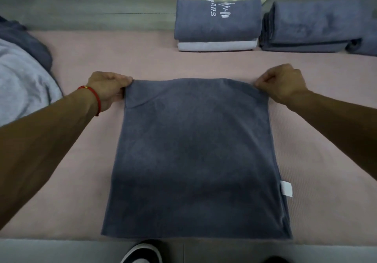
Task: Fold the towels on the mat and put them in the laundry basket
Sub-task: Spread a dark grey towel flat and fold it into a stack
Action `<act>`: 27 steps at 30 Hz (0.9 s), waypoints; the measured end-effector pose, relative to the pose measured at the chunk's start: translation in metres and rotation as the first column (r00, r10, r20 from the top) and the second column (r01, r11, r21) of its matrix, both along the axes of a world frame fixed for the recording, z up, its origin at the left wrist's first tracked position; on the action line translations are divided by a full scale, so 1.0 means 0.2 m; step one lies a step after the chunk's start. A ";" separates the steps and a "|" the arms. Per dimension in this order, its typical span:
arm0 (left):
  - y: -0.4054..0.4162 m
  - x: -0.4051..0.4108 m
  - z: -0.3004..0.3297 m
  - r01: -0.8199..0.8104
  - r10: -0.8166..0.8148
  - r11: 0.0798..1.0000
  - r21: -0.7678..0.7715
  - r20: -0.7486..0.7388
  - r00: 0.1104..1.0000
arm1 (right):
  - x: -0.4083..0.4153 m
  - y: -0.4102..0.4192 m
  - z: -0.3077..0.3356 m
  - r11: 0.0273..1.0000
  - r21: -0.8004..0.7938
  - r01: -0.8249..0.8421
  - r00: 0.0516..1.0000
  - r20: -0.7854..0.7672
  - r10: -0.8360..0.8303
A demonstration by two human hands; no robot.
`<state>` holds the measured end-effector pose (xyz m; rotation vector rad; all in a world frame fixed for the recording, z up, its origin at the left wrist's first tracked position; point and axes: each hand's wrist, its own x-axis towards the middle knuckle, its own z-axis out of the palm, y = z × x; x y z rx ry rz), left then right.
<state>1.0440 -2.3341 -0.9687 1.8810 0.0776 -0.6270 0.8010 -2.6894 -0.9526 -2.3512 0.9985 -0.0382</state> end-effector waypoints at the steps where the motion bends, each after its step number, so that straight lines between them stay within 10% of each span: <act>1: -0.01 0.02 0.01 -0.017 0.018 0.999 -0.033 0.023 1.000 | 0.01 -0.01 0.00 0.999 0.021 0.037 0.996 0.083 -0.039; 5: -0.04 0.11 0.01 -0.057 0.074 0.991 -0.120 0.143 0.987 | 0.05 -0.08 -0.04 0.949 0.261 0.178 0.901 0.345 -0.264; 9: -0.11 0.17 -0.06 -0.050 0.051 0.999 -0.019 0.065 0.997 | 0.09 -0.13 -0.15 0.866 0.425 0.263 0.894 0.229 -0.385; 27: -0.26 0.45 0.05 0.102 -0.250 0.896 0.432 0.300 0.921 | 0.31 -0.33 -0.18 0.898 0.332 0.287 0.904 0.216 -0.369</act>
